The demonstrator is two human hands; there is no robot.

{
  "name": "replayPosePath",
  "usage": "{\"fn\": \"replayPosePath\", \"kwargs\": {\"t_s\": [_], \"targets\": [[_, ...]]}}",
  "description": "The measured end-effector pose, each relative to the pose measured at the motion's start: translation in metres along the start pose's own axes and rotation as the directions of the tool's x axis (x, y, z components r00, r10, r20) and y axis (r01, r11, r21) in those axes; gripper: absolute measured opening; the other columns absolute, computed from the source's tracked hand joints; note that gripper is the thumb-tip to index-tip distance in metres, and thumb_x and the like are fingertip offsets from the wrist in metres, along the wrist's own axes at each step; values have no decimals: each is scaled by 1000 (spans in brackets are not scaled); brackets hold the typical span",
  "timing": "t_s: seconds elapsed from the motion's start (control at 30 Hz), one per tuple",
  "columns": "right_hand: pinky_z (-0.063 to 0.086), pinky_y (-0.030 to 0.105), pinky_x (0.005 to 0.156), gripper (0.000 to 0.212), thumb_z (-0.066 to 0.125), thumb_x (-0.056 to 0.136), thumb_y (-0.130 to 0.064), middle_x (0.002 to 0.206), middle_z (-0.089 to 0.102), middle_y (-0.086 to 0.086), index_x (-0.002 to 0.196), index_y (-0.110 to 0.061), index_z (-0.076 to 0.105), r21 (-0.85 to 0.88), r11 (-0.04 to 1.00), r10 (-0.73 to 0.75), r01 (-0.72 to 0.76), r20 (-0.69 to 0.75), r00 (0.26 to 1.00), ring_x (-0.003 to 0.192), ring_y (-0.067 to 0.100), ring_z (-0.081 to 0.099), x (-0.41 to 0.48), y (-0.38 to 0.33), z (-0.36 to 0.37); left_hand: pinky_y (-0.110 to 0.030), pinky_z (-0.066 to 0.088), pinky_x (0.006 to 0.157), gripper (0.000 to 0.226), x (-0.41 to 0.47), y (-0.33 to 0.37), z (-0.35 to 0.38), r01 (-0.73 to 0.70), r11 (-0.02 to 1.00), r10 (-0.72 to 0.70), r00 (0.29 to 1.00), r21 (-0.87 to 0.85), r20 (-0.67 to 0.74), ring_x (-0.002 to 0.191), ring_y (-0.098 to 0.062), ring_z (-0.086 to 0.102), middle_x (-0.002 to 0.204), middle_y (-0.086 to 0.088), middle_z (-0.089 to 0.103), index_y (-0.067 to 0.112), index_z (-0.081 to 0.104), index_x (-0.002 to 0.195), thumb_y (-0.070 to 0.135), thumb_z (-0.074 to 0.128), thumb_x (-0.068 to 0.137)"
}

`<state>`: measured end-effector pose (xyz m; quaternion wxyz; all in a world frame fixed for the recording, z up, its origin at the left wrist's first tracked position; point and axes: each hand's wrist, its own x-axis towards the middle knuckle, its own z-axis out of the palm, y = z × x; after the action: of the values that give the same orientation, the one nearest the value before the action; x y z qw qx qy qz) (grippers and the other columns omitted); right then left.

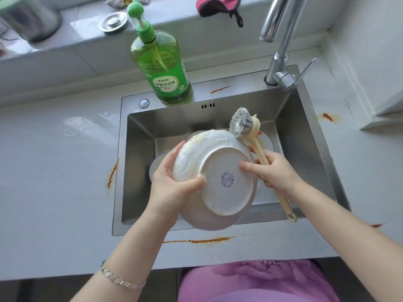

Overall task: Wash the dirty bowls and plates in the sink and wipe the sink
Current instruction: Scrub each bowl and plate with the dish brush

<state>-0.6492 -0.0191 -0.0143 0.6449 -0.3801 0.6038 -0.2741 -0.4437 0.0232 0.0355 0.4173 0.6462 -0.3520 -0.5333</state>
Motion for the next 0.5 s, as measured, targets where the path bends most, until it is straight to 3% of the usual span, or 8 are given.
{"fn": "replayPosePath", "kwargs": {"t_s": [0.13, 0.2, 0.27, 0.37, 0.43, 0.5], "targets": [[30, 12, 38, 51, 74, 76, -23, 71, 55, -3, 122, -14, 56, -65, 998, -17, 19, 24, 1000, 40, -1, 44, 0, -1, 3, -26, 58, 75, 66, -8, 0, -2, -39, 998, 39, 999, 52, -4, 86, -2, 67, 95, 21, 69, 42, 62, 103, 4, 71, 51], [41, 13, 56, 46, 67, 81, -34, 92, 65, 0, 124, -19, 56, -214, 973, -91, 82, -33, 995, 68, -1, 58, -4, -2, 3, -25, 57, 73, 66, -9, -1, -4, -49, 996, 51, 998, 73, -24, 86, -3, 67, 96, 20, 69, 44, 62, 103, 5, 71, 51], [44, 22, 77, 41, 51, 90, -44, 100, 65, -7, 131, -36, 51, -404, 902, -211, 151, -107, 972, 93, 8, 58, -10, -6, -2, -24, 57, 72, 65, -11, -2, -7, -70, 991, 76, 996, 114, -50, 89, -3, 66, 97, 21, 68, 49, 63, 100, 8, 72, 50], [43, 28, 74, 36, 43, 97, -30, 80, 62, -4, 129, -47, 46, -557, 777, -380, 293, -44, 924, 83, 17, 56, -26, -19, 0, -21, 56, 74, 65, -12, -3, -9, -103, 976, 120, 989, 193, -81, 93, -3, 64, 101, 19, 66, 55, 61, 98, 13, 74, 49], [45, 35, 70, 41, 49, 95, -22, 77, 62, 1, 125, -50, 46, -622, 643, -484, 446, 120, 867, 74, 17, 54, -41, -26, 11, -19, 55, 74, 66, -10, -3, -10, -109, 968, 134, 986, 225, -101, 92, -1, 64, 104, 16, 65, 52, 60, 101, 15, 73, 48], [47, 35, 70, 39, 51, 94, -23, 80, 65, -3, 123, -49, 49, -608, 619, -479, 496, 208, 853, 76, 14, 56, -48, -29, 20, -17, 54, 73, 66, -7, -3, -12, -111, 959, 142, 985, 261, -101, 92, -1, 63, 104, 15, 66, 50, 60, 103, 15, 74, 48]]}}
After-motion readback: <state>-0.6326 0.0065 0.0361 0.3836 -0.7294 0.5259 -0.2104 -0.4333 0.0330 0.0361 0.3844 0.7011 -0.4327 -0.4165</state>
